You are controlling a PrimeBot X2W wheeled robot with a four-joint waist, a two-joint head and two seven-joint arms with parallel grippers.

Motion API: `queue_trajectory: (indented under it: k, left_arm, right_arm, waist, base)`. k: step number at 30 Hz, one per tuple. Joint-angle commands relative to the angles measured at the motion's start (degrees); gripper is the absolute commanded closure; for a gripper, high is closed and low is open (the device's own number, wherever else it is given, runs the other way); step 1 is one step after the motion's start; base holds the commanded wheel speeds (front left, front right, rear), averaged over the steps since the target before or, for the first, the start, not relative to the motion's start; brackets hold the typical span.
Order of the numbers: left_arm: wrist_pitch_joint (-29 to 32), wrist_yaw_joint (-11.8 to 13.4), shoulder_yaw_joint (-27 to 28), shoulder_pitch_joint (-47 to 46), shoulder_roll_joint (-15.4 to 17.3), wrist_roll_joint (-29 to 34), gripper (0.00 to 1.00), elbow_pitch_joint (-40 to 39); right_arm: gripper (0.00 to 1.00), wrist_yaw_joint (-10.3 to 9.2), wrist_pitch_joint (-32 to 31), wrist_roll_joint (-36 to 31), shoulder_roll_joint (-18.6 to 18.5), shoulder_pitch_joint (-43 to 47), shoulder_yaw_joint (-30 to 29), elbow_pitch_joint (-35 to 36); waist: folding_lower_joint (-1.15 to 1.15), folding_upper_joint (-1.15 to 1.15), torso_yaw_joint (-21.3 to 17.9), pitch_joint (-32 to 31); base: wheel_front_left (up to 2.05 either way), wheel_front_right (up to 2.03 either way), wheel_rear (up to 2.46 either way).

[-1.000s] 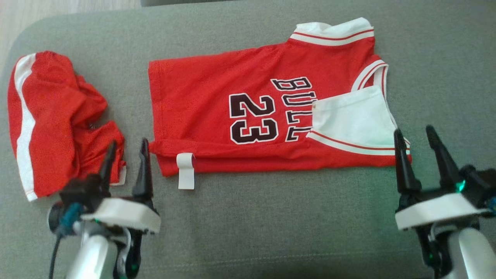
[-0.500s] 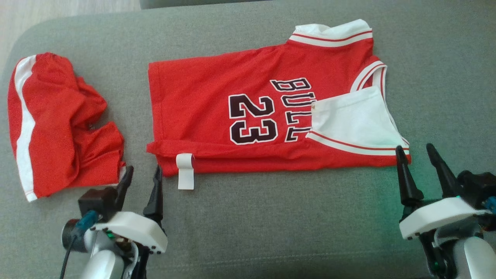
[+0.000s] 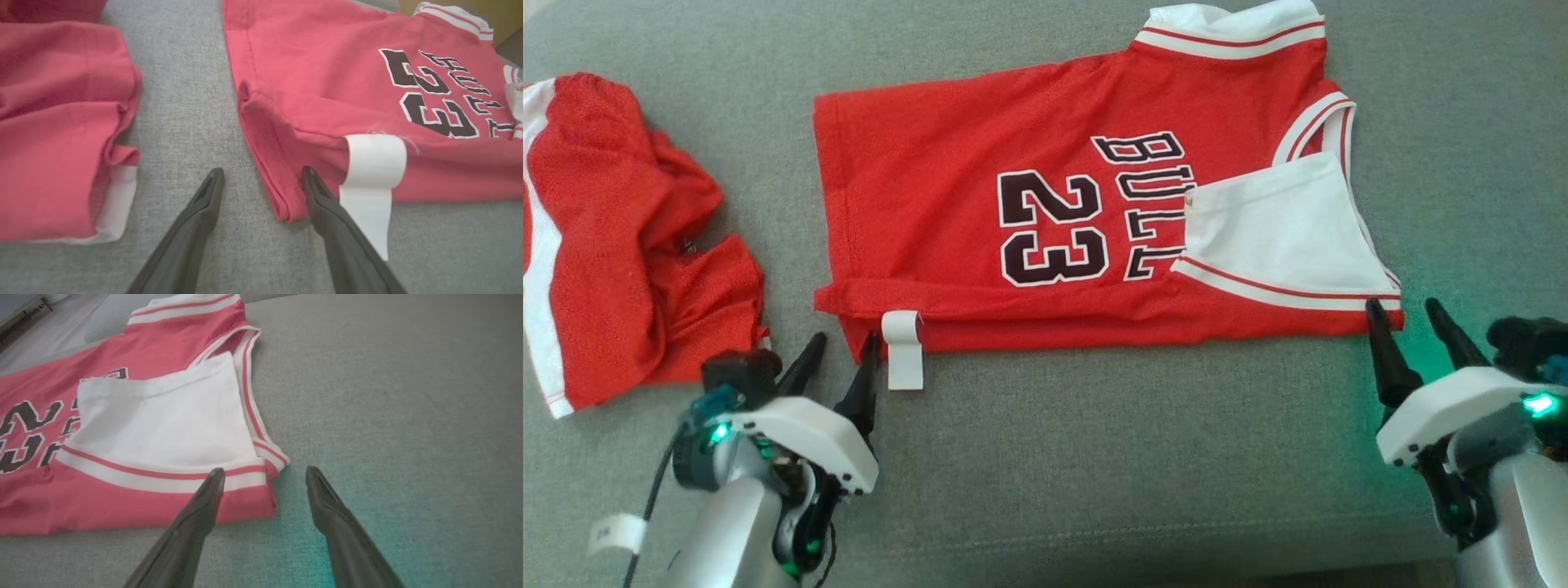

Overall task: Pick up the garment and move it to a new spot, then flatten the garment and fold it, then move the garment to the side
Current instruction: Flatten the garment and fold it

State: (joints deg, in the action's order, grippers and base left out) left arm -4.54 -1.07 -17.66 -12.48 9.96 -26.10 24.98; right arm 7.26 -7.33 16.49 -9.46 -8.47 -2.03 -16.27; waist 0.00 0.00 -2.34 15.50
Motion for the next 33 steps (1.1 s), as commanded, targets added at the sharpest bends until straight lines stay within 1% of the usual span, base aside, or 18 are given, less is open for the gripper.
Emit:
queue_trajectory:
  k: [1, 4, 5, 6, 7, 8, 13, 19, 26, 33]
  left_arm:
    - [0.6, -0.3, 1.6, -1.7, 0.4, -0.3, 0.00, -0.5]
    - [3.0, -1.8, 1.0, -2.1, -0.2, -2.0, 0.00, 0.9]
    - [3.7, -2.3, 0.6, -2.2, -0.3, -2.4, 0.35, 1.0]
    - [4.3, -2.6, 0.3, -2.3, -0.3, -2.6, 0.79, 1.0]
    - [4.7, -3.0, 0.1, -2.3, -0.3, -3.0, 1.00, 0.9]
    - [4.9, -3.2, -0.1, -2.4, -0.3, -3.1, 1.00, 0.7]
    - [3.9, -3.0, -0.2, -1.8, 0.5, -2.8, 1.00, -1.6]
    - [3.6, -0.9, 0.9, 1.3, 2.6, -2.4, 1.00, -7.8]
    - [7.8, 1.0, 2.1, 6.7, 6.7, -2.7, 1.00, -15.8]
    - [13.3, 2.5, 2.1, 12.2, 9.1, -4.1, 1.00, -20.3]
  right_arm:
    - [0.00, 0.23, -0.7, 0.7, -0.9, -1.4, 1.4, 1.2]
    - [0.00, 0.23, -2.2, 2.0, -1.0, -2.7, 2.2, -0.1]
    - [0.02, 0.23, -2.8, 2.6, -1.1, -3.0, 2.4, -0.5]
    - [0.35, 0.23, -3.2, 3.1, -1.1, -3.2, 2.6, -0.8]
    - [0.49, 0.23, -3.3, 3.5, -1.2, -3.5, 2.8, -0.9]
    - [1.00, 0.23, -3.6, 4.2, -1.2, -3.6, 3.0, -1.0]
    - [1.00, 0.23, -2.6, 6.5, -1.1, -3.0, 2.5, -0.1]
    - [1.00, 0.23, -2.2, 8.4, -0.4, 0.9, 0.9, 3.9]
    - [1.00, 0.23, -5.0, 8.3, 1.2, 8.7, -1.3, 11.0]
    - [1.00, 0.23, -9.5, 7.9, 4.8, 19.0, -3.7, 19.2]
  waist:
    - [0.00, 0.00, 0.0, 0.2]
    - [0.00, 0.00, 0.1, 0.6]
    - [0.00, 0.00, 0.1, 0.8]
    - [0.00, 0.00, 0.2, 0.9]
    - [0.00, 0.00, 0.3, 1.0]
    - [0.00, 0.00, 0.4, 1.1]
    - [0.00, 0.00, 0.7, 0.9]
    - [0.00, 0.00, 0.8, -0.6]
    - [0.00, 0.00, 1.1, -2.6]
    - [0.00, 0.00, 1.2, -5.2]
  base:
    - [0.00, 0.00, 0.00]
    - [0.00, 0.00, 0.00]
    - [0.00, 0.00, 0.00]
    - [0.00, 0.00, 0.00]
    - [0.00, 0.00, 0.00]
    - [0.00, 0.00, 0.00]
    - [0.00, 0.00, 0.00]
    - [0.00, 0.00, 0.00]
    - [0.00, 0.00, 0.00]
    - [0.00, 0.00, 0.00]
